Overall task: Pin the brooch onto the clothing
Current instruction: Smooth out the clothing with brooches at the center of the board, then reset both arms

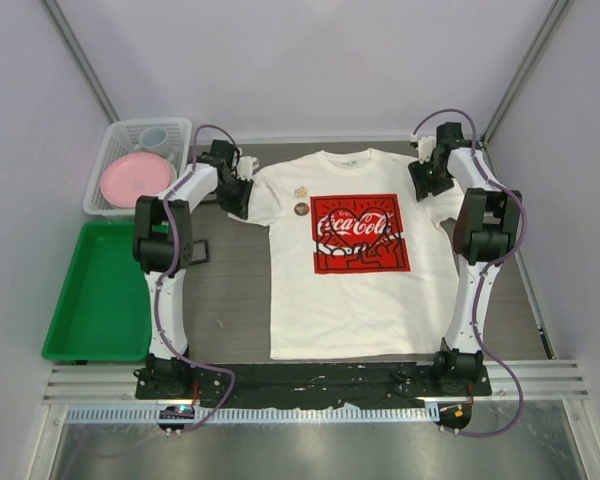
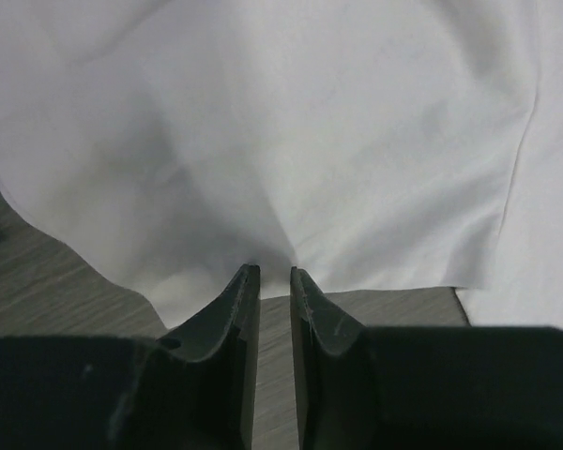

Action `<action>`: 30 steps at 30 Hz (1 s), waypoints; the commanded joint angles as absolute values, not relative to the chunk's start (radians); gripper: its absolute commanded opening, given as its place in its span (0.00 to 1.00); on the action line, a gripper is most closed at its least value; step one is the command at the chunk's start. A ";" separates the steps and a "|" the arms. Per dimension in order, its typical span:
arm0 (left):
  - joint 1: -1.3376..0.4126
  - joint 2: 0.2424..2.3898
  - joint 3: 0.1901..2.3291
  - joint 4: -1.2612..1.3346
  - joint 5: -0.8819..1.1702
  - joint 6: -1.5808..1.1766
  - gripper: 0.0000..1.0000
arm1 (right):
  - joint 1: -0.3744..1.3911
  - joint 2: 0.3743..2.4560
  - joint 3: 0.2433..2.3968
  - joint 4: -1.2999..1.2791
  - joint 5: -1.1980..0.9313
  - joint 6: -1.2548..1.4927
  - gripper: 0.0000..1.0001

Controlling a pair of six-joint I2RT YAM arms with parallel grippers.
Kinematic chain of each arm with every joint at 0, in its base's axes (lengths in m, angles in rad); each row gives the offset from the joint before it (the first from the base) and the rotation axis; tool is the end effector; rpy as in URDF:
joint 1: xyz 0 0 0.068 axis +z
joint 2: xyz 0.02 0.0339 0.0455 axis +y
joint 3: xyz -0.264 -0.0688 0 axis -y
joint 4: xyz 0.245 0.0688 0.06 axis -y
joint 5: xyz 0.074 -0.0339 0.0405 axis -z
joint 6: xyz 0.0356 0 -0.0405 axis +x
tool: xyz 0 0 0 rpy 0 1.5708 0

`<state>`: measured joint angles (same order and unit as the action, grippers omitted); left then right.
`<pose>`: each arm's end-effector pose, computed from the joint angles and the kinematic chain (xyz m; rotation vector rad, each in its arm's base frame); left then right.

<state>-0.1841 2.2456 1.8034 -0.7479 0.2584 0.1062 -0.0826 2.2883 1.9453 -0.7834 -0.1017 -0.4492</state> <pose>0.4627 -0.0954 0.1684 0.4655 2.7089 -0.3773 0.4902 -0.0370 0.1877 -0.5201 2.6360 -0.0276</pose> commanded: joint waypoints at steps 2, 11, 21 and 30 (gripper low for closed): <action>-0.192 2.163 1.695 -0.799 0.310 0.064 0.19 | -0.098 2.186 1.927 -0.788 -0.120 -0.422 0.54; -0.189 2.068 1.618 -0.779 0.293 0.066 0.30 | -0.103 2.143 1.930 -0.827 -0.132 -0.452 0.55; -0.123 1.991 2.042 -0.830 0.319 0.038 0.92 | -0.162 2.007 1.983 -0.741 -0.299 -0.382 0.82; -0.086 1.896 2.024 -0.880 0.331 -0.115 1.00 | -0.184 1.823 1.694 -0.523 -0.523 -0.235 1.00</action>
